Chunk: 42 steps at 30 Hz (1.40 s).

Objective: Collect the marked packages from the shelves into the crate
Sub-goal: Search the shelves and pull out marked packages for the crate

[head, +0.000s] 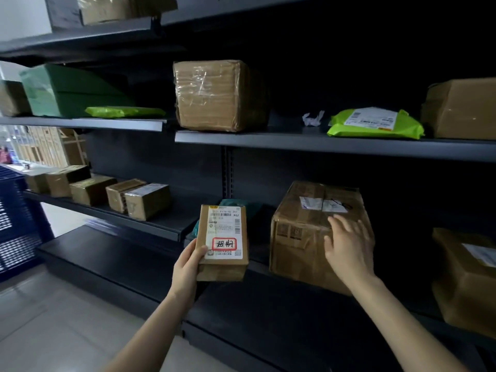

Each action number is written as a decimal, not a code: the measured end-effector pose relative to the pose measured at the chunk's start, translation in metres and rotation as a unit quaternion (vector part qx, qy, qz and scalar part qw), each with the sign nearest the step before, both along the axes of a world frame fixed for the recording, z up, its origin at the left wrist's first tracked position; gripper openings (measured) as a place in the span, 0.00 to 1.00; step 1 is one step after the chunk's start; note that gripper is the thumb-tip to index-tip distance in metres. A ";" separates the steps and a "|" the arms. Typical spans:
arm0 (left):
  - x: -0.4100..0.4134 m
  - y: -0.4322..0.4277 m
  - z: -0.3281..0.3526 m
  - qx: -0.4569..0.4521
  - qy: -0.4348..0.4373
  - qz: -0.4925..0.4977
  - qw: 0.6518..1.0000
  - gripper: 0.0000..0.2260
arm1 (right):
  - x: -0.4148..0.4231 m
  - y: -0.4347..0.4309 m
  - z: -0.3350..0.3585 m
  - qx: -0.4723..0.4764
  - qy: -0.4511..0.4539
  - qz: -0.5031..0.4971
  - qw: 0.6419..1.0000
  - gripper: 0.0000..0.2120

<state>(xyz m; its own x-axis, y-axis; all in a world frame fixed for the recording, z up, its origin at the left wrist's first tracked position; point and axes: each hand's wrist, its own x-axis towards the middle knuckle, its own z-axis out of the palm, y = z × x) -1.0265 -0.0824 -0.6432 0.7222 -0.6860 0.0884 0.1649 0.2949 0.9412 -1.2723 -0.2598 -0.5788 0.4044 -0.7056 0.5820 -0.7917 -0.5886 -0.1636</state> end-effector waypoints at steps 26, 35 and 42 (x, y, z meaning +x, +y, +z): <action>0.155 0.020 -0.031 0.050 -0.003 0.044 0.998 0.12 | 0.266 -0.002 -0.099 0.156 0.105 0.116 0.975 0.24; 0.149 0.019 -0.036 0.067 -0.020 0.029 0.997 0.14 | 0.228 -0.006 -0.113 0.110 0.101 0.113 0.982 0.15; 0.132 0.021 -0.032 0.077 -0.019 0.033 0.996 0.15 | 0.215 0.000 -0.109 0.098 0.098 0.105 0.985 0.16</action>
